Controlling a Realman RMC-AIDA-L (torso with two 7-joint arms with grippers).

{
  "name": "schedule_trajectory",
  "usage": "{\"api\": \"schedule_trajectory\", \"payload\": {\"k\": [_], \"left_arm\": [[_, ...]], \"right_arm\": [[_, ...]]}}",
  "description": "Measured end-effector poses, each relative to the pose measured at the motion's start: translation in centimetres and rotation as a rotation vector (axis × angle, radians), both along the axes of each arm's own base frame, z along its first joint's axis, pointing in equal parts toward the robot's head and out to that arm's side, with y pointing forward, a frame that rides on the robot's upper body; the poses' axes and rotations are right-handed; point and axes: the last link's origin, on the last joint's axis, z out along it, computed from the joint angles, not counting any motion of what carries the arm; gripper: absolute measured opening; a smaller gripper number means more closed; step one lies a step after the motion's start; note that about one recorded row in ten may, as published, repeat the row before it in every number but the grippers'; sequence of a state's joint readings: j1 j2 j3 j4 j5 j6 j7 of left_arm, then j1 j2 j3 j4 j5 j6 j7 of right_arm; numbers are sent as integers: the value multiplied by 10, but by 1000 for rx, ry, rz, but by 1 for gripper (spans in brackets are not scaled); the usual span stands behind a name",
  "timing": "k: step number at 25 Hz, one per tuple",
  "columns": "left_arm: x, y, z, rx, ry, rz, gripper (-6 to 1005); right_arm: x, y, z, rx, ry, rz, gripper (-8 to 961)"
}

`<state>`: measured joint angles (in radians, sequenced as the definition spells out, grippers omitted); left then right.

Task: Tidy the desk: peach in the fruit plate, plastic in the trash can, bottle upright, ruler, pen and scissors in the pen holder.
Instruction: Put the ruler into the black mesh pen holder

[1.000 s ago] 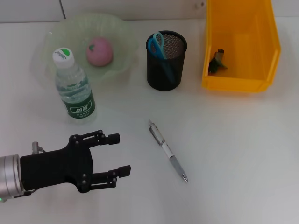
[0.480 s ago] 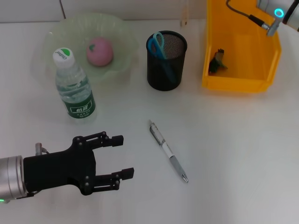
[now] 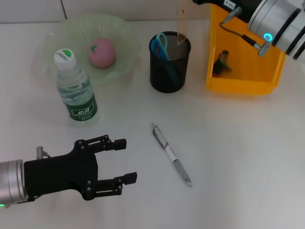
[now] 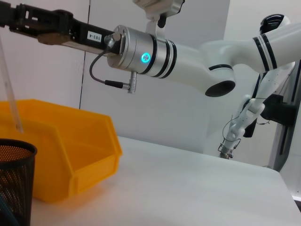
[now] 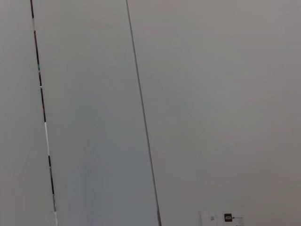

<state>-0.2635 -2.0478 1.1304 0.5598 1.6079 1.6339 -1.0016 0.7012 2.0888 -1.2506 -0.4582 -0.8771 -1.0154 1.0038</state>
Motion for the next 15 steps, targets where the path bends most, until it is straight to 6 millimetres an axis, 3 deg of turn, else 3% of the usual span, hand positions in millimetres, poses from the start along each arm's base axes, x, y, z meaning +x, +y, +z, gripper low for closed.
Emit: {"api": "schedule_trajectory", "payload": {"k": [15], "left_arm": [[2,-2,-4,-13,0,-7,783]], "right_arm": [[2,-1,-19,-7,-74,17,513]]}}
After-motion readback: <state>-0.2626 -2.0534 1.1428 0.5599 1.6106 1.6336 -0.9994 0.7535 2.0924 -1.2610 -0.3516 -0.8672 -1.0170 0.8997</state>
